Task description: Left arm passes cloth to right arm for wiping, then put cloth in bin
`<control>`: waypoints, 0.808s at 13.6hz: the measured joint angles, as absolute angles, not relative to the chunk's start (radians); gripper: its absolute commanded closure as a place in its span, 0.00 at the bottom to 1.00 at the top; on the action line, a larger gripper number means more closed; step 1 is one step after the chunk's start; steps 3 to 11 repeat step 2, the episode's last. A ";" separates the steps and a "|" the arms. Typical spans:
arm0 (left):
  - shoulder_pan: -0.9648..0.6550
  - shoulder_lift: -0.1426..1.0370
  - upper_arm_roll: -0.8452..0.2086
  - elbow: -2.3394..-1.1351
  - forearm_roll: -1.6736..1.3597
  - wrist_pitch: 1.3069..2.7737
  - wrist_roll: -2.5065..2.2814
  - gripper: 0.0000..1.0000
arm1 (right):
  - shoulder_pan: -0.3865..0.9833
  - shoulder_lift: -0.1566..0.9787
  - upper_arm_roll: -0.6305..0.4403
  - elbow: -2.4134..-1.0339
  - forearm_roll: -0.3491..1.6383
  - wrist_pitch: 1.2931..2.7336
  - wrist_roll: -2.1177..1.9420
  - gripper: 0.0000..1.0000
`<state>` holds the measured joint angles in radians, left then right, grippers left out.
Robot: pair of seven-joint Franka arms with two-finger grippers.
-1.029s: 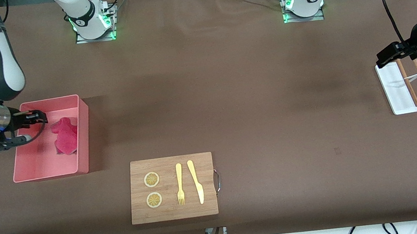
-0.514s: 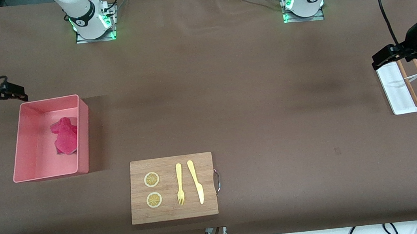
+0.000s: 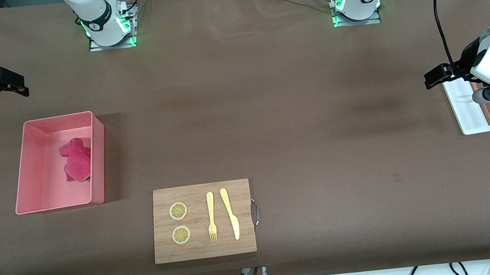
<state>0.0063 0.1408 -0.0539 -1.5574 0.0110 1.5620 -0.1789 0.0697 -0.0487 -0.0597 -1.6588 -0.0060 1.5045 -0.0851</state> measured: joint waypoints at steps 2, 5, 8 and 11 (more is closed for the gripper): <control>0.006 0.141 -0.053 -1.556 0.011 1.562 -0.179 0.00 | 0.070 -0.046 -0.060 -1.659 -0.003 1.505 -0.084 0.00; 0.006 0.141 -0.053 -1.556 0.011 1.562 -0.179 0.00 | 0.070 -0.046 -0.060 -1.659 -0.003 1.505 -0.084 0.00; 0.006 0.141 -0.053 -1.556 0.011 1.562 -0.179 0.00 | 0.070 -0.046 -0.060 -1.659 -0.003 1.505 -0.084 0.00; 0.006 0.141 -0.053 -1.556 0.011 1.562 -0.179 0.00 | 0.070 -0.046 -0.060 -1.659 -0.003 1.505 -0.084 0.00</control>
